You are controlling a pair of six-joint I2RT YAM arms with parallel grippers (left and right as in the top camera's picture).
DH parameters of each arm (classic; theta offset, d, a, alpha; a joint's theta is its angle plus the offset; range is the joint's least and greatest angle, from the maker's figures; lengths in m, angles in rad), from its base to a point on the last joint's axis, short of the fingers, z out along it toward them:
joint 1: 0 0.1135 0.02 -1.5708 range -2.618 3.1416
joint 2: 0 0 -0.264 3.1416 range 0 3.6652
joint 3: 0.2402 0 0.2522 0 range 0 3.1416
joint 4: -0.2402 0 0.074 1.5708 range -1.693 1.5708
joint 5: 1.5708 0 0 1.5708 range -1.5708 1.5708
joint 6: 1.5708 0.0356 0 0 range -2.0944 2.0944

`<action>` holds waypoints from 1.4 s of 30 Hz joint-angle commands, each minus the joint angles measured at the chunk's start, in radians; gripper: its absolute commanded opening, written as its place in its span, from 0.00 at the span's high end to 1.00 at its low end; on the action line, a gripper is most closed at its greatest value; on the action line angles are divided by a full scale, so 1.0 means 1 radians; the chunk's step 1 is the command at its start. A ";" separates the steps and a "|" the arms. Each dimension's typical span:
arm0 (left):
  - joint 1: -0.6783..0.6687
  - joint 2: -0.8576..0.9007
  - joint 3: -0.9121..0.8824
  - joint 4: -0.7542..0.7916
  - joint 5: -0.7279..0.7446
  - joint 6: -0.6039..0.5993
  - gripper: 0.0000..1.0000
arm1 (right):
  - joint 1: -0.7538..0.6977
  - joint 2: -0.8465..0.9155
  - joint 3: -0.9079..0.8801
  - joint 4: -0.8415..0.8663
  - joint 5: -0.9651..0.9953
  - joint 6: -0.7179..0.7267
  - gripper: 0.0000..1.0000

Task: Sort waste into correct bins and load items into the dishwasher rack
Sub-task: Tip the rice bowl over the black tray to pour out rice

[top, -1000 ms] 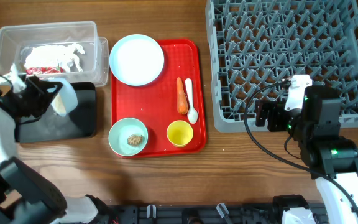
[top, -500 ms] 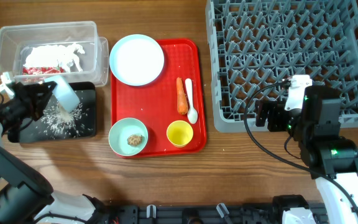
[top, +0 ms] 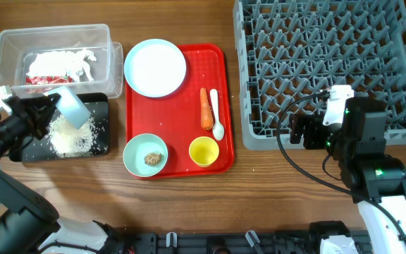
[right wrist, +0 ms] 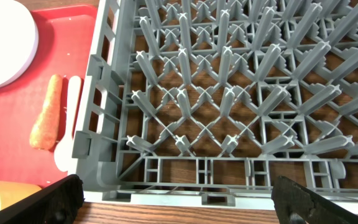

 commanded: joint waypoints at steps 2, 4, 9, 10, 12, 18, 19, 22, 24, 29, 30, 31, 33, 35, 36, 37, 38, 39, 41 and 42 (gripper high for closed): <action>0.008 0.008 -0.001 -0.001 0.043 -0.023 0.96 | 0.002 0.002 0.025 0.001 -0.012 -0.009 0.00; 0.008 0.008 -0.001 -0.001 0.043 -0.023 0.96 | 0.002 0.002 0.025 0.001 -0.013 -0.010 0.00; 0.008 0.008 -0.001 0.000 0.043 -0.022 0.96 | 0.002 0.002 0.025 0.001 -0.013 -0.010 0.00; 0.008 0.008 -0.001 0.000 0.043 -0.022 0.96 | 0.002 0.002 0.025 0.001 -0.013 -0.010 0.00; 0.008 0.008 -0.001 0.000 0.043 -0.023 0.96 | 0.002 0.002 0.025 0.001 -0.013 -0.010 0.00; 0.008 0.008 -0.001 0.043 0.112 -0.025 0.96 | 0.002 0.002 0.025 0.000 -0.013 -0.010 0.00; 0.008 0.008 -0.001 0.040 0.101 -0.047 0.96 | 0.002 0.002 0.025 0.001 -0.013 -0.010 0.00; 0.008 0.008 -0.001 0.027 0.115 -0.069 0.96 | 0.002 0.002 0.025 -0.002 -0.013 -0.009 0.00; 0.008 0.008 -0.001 0.042 0.121 -0.063 0.96 | 0.002 0.002 0.025 -0.002 -0.013 -0.010 0.00; 0.008 0.009 -0.001 0.086 0.143 -0.094 0.96 | 0.002 0.002 0.025 -0.001 -0.012 -0.010 0.00; 0.008 0.010 -0.001 0.086 0.143 -0.094 0.96 | 0.002 0.002 0.025 0.000 -0.012 -0.010 0.00; 0.010 0.010 -0.001 0.087 0.143 -0.093 0.96 | 0.002 0.002 0.025 0.000 -0.012 -0.010 0.00; 0.010 0.010 -0.001 0.084 0.143 -0.093 0.96 | 0.002 0.002 0.025 0.000 -0.012 -0.010 0.00; 0.010 0.010 -0.001 0.083 0.143 -0.093 0.96 | 0.002 0.002 0.025 -0.002 -0.012 -0.010 0.00; 0.010 0.010 -0.001 0.082 0.144 -0.093 0.96 | 0.002 0.002 0.025 -0.002 -0.013 -0.010 0.00; 0.010 0.010 -0.001 0.079 0.144 -0.093 0.96 | 0.002 0.002 0.025 -0.002 -0.012 -0.010 0.00; 0.010 0.010 -0.001 0.079 0.144 -0.093 0.96 | 0.002 0.002 0.025 -0.002 -0.012 -0.010 0.00; 0.010 0.010 -0.001 0.080 0.144 -0.093 0.96 | 0.002 0.002 0.025 -0.002 -0.013 -0.010 0.00; 0.010 0.010 -0.001 0.084 0.143 -0.093 0.96 | 0.002 0.002 0.025 -0.002 -0.012 -0.010 0.00; 0.010 0.010 -0.001 0.083 0.143 -0.093 0.96 | 0.002 0.002 0.025 -0.002 -0.012 -0.010 0.00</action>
